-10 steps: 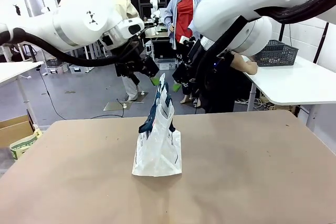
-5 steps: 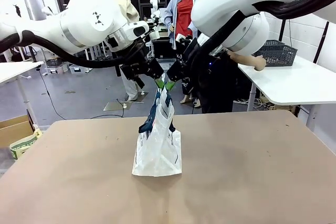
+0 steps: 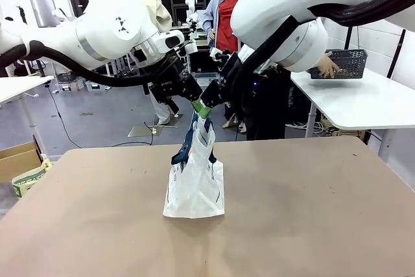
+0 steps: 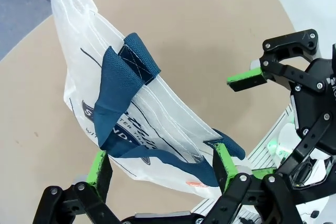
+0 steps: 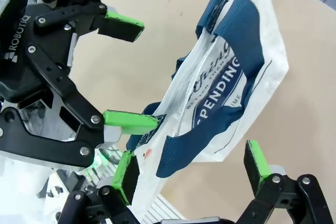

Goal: Transfer purchased items from the store into the shopping bag.
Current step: Open the Reusable shopping bag in the center of the table.

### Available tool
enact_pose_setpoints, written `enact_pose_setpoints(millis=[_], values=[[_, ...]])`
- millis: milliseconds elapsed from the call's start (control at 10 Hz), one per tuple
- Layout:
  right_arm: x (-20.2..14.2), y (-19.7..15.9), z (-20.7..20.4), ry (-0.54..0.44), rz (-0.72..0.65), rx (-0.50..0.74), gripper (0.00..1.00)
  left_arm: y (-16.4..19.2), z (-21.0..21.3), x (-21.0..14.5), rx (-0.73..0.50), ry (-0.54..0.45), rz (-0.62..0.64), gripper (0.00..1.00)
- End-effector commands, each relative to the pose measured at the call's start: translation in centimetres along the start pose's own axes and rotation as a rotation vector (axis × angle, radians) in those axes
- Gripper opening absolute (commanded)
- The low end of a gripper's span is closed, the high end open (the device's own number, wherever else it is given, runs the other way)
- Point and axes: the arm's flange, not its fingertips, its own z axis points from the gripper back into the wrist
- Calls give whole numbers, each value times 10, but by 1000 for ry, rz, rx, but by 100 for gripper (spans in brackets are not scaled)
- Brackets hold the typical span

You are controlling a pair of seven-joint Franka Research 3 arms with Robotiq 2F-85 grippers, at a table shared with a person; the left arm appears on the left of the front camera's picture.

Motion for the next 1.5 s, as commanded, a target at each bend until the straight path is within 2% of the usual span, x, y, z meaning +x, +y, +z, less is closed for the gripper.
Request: enact_pose_setpoints(millis=[0, 400, 800, 1000, 1100, 1300, 1400], values=[[-8, -5, -7, 12, -6, 13, 100, 2, -2, 2, -40, 13, -20, 100], [-12, -13, -17, 41, -30, -10, 100, -2, -4, 2, -35, 32, -37, 100], [-10, -20, -22, 48, -51, -29, 100, 7, -17, -4, -22, 95, -5, 100], [-11, -21, -24, 63, -29, -43, 100, 14, -18, -5, -13, 77, 24, 100], [-10, -20, -26, 61, -2, -56, 100, 16, -17, -6, 2, 68, -10, 100], [-11, -19, -21, 49, -29, -13, 100, 10, -22, -6, -18, 84, 12, 100], [-11, -20, -22, 57, -15, -26, 95, 13, -21, -6, -14, 82, 15, 89]])
